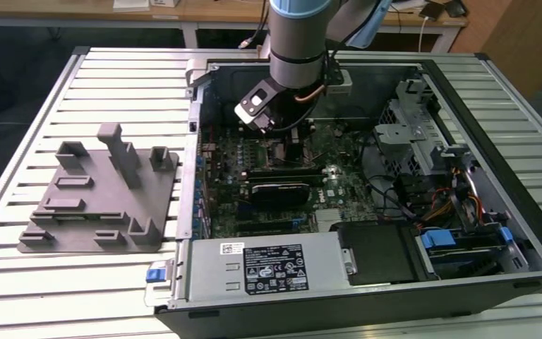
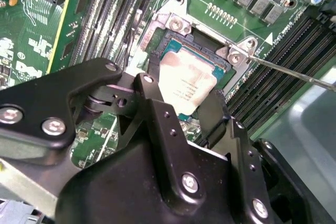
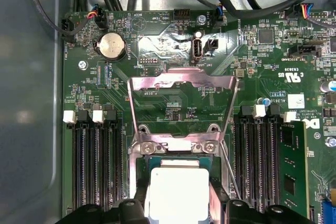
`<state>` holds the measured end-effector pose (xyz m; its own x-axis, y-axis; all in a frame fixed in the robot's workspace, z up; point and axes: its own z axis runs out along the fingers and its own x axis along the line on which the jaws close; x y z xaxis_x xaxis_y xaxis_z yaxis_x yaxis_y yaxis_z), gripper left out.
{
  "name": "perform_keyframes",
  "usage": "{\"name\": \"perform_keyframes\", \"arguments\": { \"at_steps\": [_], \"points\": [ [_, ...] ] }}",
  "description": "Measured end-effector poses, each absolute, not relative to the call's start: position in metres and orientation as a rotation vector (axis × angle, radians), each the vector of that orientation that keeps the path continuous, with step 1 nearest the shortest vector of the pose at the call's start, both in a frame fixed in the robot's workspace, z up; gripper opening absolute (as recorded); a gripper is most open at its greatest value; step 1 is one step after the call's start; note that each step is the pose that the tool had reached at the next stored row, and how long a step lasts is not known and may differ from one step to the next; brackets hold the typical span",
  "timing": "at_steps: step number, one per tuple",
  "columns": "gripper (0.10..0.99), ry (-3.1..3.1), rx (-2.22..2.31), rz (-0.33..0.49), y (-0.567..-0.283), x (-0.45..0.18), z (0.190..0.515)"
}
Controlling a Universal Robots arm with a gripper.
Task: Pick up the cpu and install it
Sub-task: 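Place the cpu into insertion slot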
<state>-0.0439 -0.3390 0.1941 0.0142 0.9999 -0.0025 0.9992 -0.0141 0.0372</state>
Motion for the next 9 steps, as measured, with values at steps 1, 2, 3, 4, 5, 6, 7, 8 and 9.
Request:
{"name": "perform_keyframes", "arguments": {
  "at_steps": [1, 2, 3, 4, 5, 6, 7, 8, 9],
  "points": [
    [0.537, 2.186, 2.217, 0.038, -0.339, -0.0439, 0.1941],
    [0.529, 2.186, 2.217, 0.038, -0.339, -0.0439, 0.1941],
    [0.529, 2.186, 2.217, 0.038, -0.339, -0.0439, 0.1941],
    [0.529, 2.186, 2.217, 0.038, -0.339, -0.0439, 0.1941],
    [0.529, 2.186, 2.217, 0.038, -0.339, -0.0439, 0.1942],
    [0.529, 2.186, 2.217, 0.039, -0.339, -0.0438, 0.1943],
    [0.529, 2.186, 2.217, 0.038, -0.339, -0.0439, 0.1948],
    [0.529, 2.186, 2.217, 0.038, -0.339, -0.0439, 0.1954],
    [0.529, 2.186, 2.217, 0.039, -0.3389, -0.0439, 0.1956]
  ]
}}
